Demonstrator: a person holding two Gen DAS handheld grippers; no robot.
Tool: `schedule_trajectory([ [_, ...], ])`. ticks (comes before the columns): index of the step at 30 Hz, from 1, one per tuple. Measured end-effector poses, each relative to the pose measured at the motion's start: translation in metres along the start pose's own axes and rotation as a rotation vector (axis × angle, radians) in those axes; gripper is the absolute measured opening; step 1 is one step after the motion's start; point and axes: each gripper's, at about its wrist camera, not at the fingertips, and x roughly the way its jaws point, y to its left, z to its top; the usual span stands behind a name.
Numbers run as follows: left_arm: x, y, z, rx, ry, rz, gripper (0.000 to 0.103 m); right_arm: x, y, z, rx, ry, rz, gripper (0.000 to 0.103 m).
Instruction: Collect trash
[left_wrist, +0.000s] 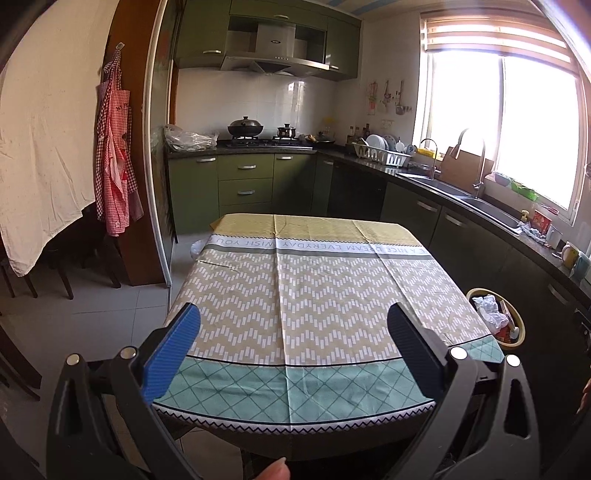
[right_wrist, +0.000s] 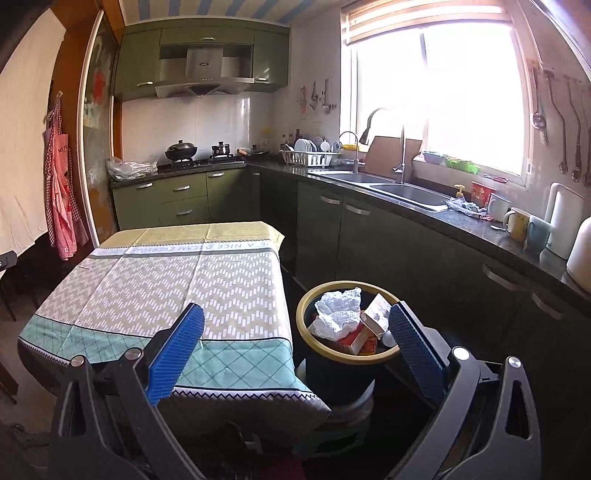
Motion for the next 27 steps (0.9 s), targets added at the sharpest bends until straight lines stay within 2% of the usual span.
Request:
schedule_trajectory([
  [7, -0.007, 0.003, -0.004, 0.006, -0.014, 0.007, 0.096, -0.003, 0.0, 0.002, -0.004, -0.009, -0.001, 0.098],
  [14, -0.009, -0.001, -0.001, 0.015, -0.012, -0.028, 0.096, 0.0, 0.001, 0.001, -0.007, 0.0, 0.011, 0.098],
  [27, -0.011, -0.005, 0.0, 0.025, -0.018, -0.023, 0.096, 0.001, -0.002, 0.001, 0.0, 0.002, 0.016, 0.098],
])
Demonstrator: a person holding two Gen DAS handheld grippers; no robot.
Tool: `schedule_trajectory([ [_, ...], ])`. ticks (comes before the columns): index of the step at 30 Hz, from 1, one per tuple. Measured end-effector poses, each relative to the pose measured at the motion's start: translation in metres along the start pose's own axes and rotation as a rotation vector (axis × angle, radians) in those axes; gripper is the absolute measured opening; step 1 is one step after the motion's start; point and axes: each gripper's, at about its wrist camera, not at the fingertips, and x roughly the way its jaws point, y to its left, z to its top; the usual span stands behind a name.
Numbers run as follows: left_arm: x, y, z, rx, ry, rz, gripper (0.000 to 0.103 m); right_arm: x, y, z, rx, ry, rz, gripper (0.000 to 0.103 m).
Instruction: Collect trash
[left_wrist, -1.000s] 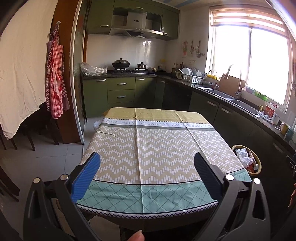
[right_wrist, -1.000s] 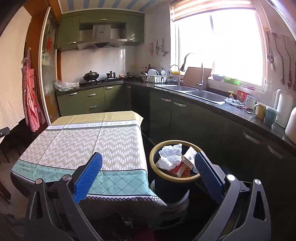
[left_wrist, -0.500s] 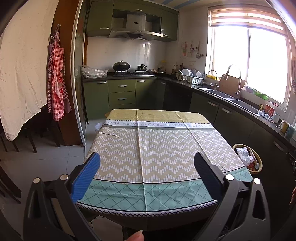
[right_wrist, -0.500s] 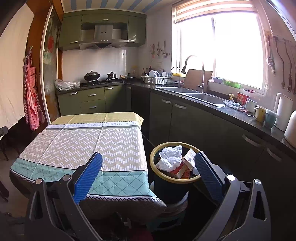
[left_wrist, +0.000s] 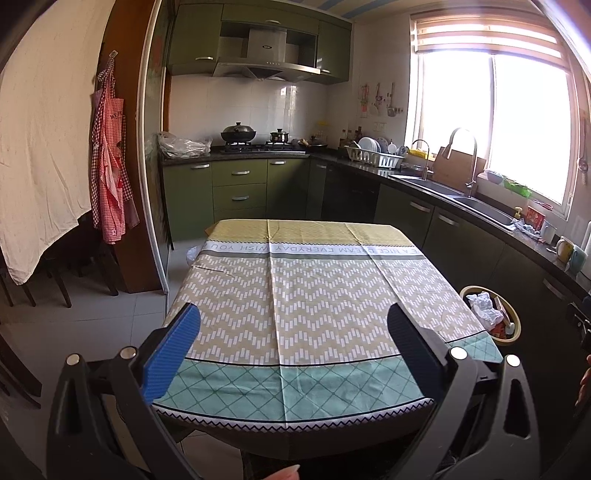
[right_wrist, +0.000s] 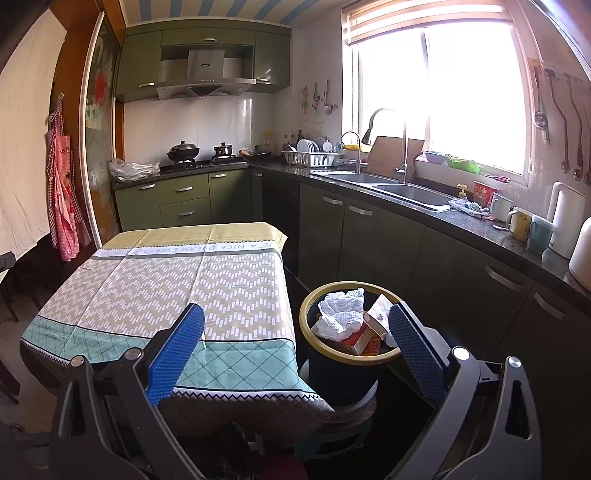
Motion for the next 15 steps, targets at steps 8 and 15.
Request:
schedule_trajectory([
  [8, -0.0002, 0.0028, -0.0006, -0.01, 0.001, 0.004, 0.096, 0.0034, -0.001, -0.0012, 0.0, 0.007, 0.007, 0.098],
  [15, 0.0003, -0.0013, -0.0022, 0.01, 0.005, 0.012, 0.096, 0.0036, -0.0015, -0.0011, 0.0, 0.005, 0.006, 0.098],
])
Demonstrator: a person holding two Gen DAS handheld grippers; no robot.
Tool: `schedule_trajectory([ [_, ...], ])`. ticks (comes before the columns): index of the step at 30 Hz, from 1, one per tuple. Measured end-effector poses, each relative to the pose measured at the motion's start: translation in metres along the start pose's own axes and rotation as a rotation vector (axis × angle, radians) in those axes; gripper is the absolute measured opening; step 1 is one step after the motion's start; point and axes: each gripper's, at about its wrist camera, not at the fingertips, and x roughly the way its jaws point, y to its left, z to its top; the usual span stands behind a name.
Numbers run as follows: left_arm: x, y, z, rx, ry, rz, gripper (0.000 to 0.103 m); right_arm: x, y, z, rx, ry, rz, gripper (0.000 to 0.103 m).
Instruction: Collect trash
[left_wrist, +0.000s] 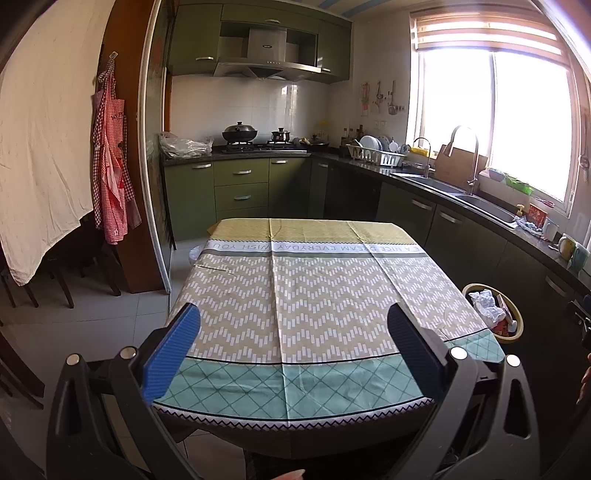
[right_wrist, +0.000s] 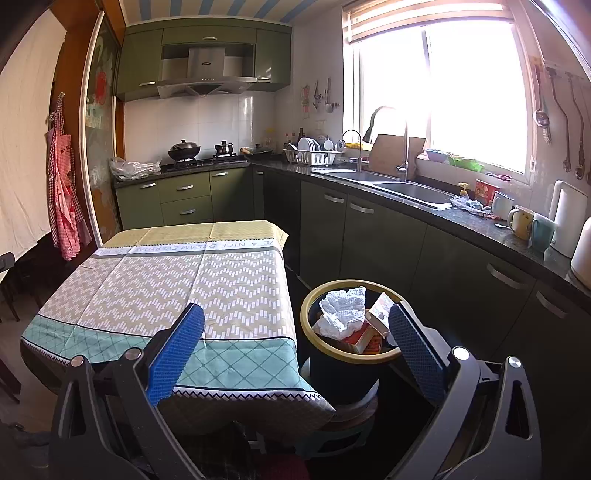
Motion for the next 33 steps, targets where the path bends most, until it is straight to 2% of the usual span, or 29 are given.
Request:
schedule_trajectory([
  [33, 0.0013, -0.0024, -0.0035, 0.027, 0.015, 0.007, 0.097, 0.0042, 0.0017, -0.0021, 0.003, 0.012, -0.009, 0.099],
])
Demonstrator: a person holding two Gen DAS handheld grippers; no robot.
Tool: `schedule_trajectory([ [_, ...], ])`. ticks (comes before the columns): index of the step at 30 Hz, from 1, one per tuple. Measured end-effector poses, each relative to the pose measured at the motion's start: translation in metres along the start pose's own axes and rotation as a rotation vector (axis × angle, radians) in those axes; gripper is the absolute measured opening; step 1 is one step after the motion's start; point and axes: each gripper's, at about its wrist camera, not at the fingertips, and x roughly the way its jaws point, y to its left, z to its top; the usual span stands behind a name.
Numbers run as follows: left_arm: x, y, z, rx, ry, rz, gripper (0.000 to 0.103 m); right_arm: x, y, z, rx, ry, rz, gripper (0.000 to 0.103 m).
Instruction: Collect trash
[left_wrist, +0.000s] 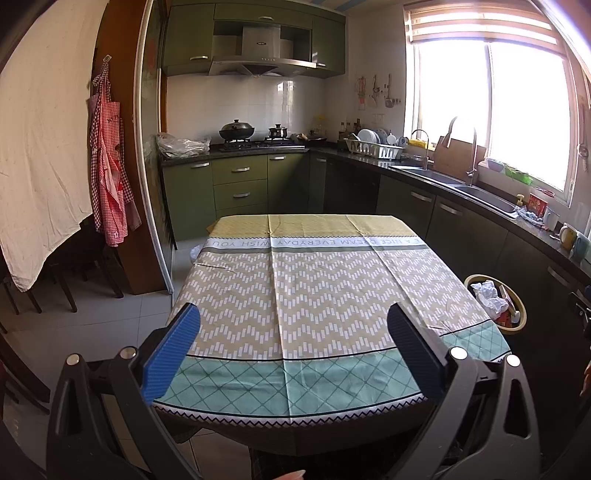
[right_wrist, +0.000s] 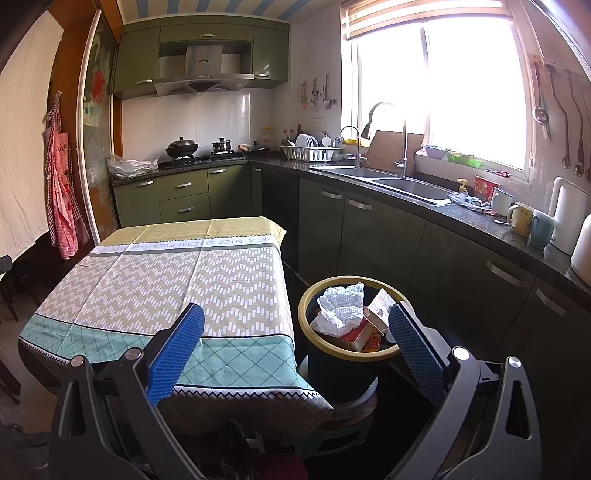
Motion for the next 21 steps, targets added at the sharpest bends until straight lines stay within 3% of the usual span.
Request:
schedule_trajectory([
  [21, 0.0039, 0.0016, -0.0004, 0.006, 0.027, -0.002, 0.097, 0.0049, 0.002, -0.0032, -0.003, 0.013, -0.005, 0.099],
])
